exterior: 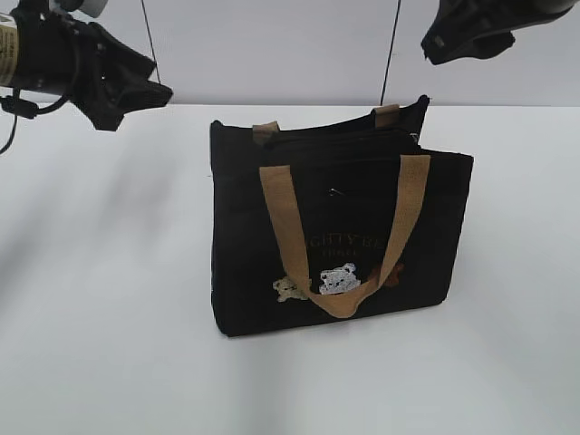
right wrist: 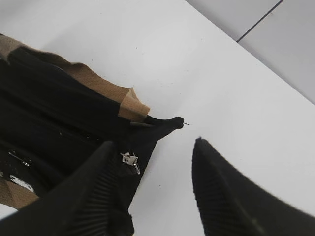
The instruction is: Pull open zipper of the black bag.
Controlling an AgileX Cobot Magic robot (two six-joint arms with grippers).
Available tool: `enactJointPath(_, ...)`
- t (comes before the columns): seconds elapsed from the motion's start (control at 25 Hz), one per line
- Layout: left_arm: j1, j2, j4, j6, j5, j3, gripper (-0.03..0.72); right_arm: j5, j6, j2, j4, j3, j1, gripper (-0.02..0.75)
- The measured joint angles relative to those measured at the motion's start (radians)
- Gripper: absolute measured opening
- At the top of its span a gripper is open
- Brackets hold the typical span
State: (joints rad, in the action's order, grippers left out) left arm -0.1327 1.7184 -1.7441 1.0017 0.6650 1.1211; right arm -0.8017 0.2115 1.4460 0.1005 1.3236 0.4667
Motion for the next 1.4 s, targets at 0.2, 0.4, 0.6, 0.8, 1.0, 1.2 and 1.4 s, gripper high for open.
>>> enactJointPath(0.2, 0.0, 0.0, 0.032, 0.097, -0.151, 0.0, 0.374, 0.0, 0.0, -0.027, -0.003, 0.0, 0.0, 0.378)
enactJointPath(0.4, 0.0, 0.0, 0.114, 0.14, -0.164, 0.0, 0.374, -0.001, 0.0, -0.035, -0.003, 0.0, 0.0, 0.378)
enactJointPath(0.6, -0.003, -0.001, 0.174, 0.143, -0.419, 0.0, 0.375, -0.003, 0.0, -0.035, -0.003, 0.0, 0.0, 0.378)
enactJointPath(0.8, -0.012, -0.001, 0.501, 0.145, -0.81, 0.0, 0.385, -0.012, 0.0, -0.036, -0.003, 0.0, 0.0, 0.378)
enactJointPath(1.0, -0.052, -0.015, 0.864, -0.011, -0.899, 0.0, 0.383, -0.021, -0.001, -0.036, -0.003, 0.0, 0.0, 0.378)
enactJointPath(1.2, -0.13, -0.046, 1.136, -0.234, -1.065, 0.027, 0.382, -0.054, -0.054, -0.036, -0.004, 0.0, 0.0, 0.378)
enactJointPath(1.4, -0.136, -0.046, 1.472, -0.566, -1.389, 0.135, 0.382, -0.12, -0.132, -0.036, -0.005, 0.006, 0.0, 0.378)
